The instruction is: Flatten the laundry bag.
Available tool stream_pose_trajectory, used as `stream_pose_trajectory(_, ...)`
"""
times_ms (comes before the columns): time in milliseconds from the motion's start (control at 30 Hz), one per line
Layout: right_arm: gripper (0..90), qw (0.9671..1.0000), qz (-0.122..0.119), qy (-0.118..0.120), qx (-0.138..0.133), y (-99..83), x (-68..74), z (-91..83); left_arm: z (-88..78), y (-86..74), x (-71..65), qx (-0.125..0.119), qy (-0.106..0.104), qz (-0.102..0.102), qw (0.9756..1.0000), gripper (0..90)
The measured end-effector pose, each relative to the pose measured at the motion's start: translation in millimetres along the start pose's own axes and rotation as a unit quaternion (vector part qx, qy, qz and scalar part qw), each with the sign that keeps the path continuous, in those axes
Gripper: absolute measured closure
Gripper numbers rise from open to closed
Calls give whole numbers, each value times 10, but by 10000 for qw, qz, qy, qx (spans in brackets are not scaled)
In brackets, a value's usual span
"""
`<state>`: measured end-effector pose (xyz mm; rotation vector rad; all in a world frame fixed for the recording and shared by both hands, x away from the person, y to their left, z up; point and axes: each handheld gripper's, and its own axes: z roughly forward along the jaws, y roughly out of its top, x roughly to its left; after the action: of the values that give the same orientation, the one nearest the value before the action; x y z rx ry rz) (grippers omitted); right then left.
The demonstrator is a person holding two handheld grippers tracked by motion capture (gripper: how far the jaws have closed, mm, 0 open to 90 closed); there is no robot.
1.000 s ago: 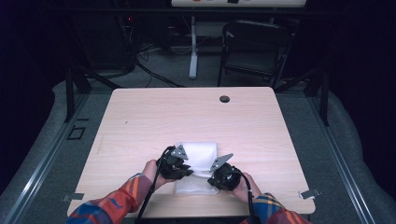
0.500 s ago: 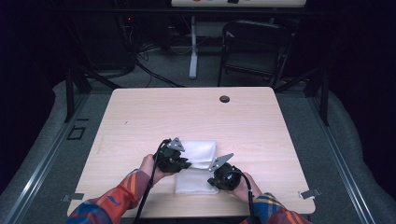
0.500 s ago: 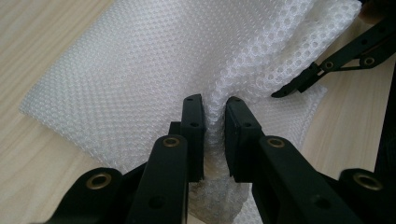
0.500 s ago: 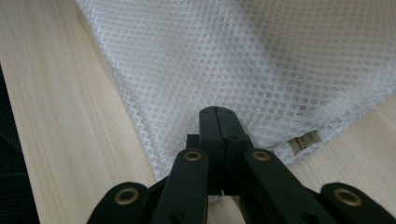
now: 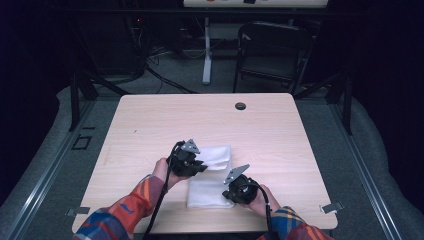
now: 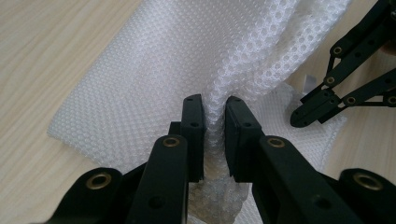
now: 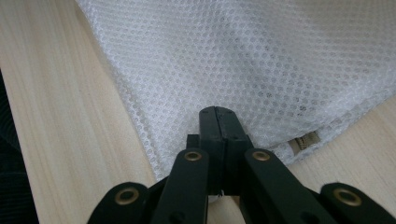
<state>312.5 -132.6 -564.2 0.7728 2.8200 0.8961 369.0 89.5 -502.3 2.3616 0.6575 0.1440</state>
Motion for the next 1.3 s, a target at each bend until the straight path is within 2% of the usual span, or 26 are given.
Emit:
stream_pose_trajectory(33, 900, 10000, 2, -2, 1, 0, 0, 0, 0, 15, 16, -24, -84, 18, 10000, 793)
stream_pose_trajectory(100, 900, 10000, -61, -5, 74, 7, -6, -9, -6, 46, 35, -29, -60, 45, 10000, 793)
stream_pose_trajectory(233, 900, 10000, -7, -6, 20, 2, 0, -1, -9, 85, 63, -65, -11, 64, 10000, 793)
stream_pose_trajectory(300, 900, 9999, -80, -13, 71, 6, -8, -8, 3, 101, 75, -78, -8, 32, 10000, 793)
stream_pose_trajectory(333, 900, 9999, -88, -12, 52, 5, -9, -4, 7, 111, 85, -44, -13, 78, 10000, 793)
stream_pose_trajectory(633, 900, 10000, -67, 4, 52, 6, -5, -6, 68, 188, 123, 14, -5, 156, 9999, 793)
stream_pose_trajectory(1300, 900, 10000, -67, -12, 57, 7, 0, -6, 102, 344, 251, -32, 9, 186, 9998, 796)
